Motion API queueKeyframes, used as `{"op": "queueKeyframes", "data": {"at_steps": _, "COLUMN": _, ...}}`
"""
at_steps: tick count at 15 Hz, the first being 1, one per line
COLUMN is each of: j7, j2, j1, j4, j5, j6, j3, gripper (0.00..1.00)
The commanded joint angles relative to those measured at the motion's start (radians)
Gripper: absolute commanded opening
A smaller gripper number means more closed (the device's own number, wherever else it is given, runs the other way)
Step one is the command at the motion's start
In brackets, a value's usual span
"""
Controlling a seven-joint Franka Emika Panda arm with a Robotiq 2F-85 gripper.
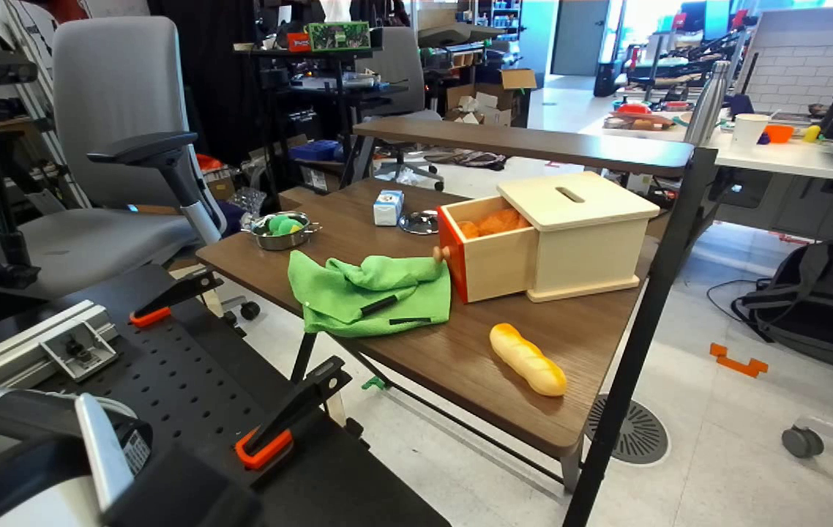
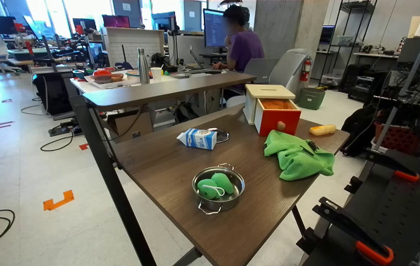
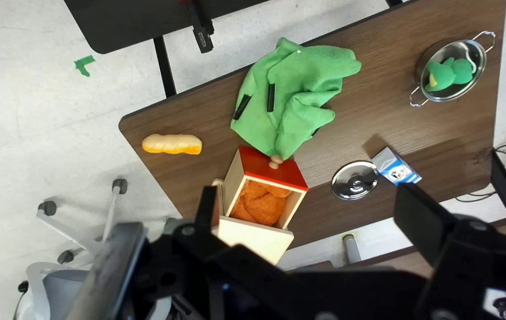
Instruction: Unfold the green object on the table
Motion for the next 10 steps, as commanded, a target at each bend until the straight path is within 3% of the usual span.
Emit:
{"op": "queueKeyframes", "data": {"at_steps": 1, "j7": 0.004, "j2": 0.190, "j1": 0.010, "j4": 0.034, "j5": 0.022, "j6": 0.113, "j3": 0.007, "gripper": 1.00}}
{"op": "queueKeyframes", "data": {"at_steps": 10, "j7": 0.092, "j2": 0.631, "j1": 0.007, "j4": 0.128, "j5": 0.003, "j6": 0.337, "j3": 0.065, "gripper": 1.00}}
